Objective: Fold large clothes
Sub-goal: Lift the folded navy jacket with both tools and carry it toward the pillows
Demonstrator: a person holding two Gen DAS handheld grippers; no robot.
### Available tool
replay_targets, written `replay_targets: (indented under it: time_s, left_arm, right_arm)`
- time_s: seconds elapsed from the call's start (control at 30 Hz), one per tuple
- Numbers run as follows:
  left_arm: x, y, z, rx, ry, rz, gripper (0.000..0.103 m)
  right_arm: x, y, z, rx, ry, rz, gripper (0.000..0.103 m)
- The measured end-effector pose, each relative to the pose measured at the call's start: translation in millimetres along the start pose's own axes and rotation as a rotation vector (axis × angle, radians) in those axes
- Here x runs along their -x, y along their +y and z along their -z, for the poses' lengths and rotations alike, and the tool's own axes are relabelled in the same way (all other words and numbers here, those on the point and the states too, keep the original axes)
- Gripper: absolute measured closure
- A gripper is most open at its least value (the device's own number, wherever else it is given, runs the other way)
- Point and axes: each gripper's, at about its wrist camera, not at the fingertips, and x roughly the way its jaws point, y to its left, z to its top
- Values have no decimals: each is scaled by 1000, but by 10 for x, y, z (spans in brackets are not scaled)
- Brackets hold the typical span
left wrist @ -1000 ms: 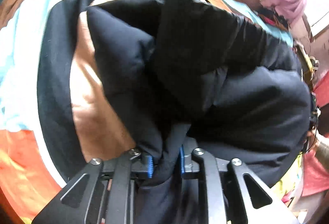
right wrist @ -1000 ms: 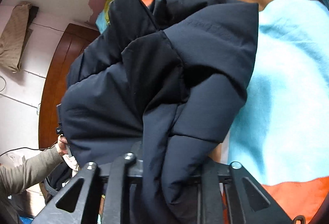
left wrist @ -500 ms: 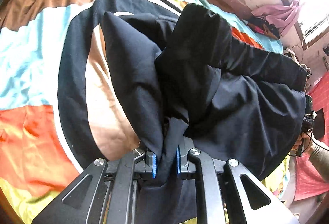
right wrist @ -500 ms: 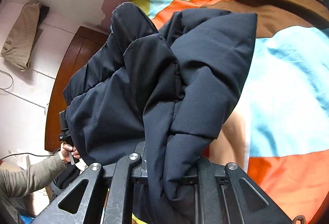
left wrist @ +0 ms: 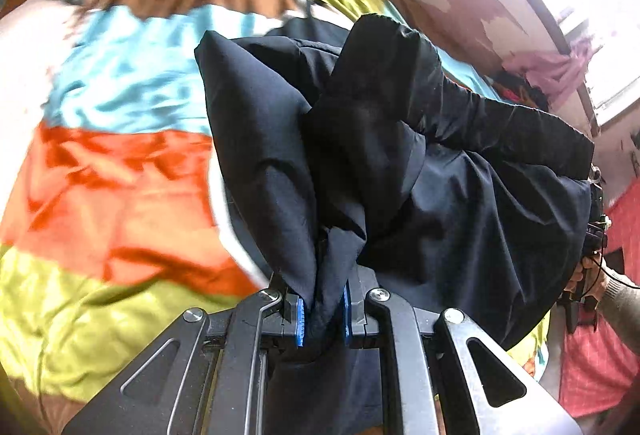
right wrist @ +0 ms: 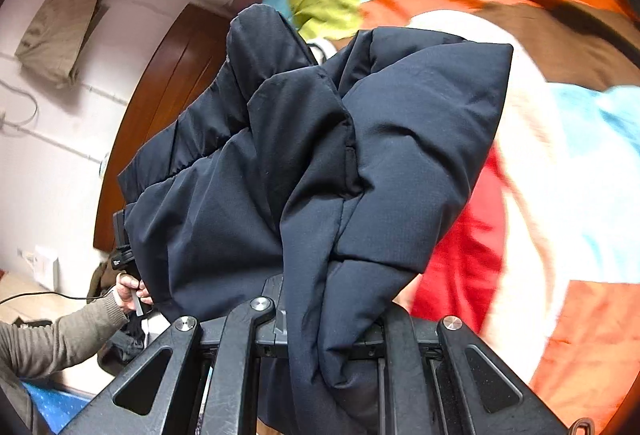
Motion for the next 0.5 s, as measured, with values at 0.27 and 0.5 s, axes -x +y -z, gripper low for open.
replay_targets:
  time_s: [0.27, 0.5]
  left_arm:
    - [837, 869, 264, 116, -71, -101, 93]
    - [1155, 1573, 413, 198, -88, -164, 93]
  right_arm:
    - [-1042, 804, -383, 115, 109, -67, 88]
    - [-2150, 1446, -555, 195, 217, -108, 88]
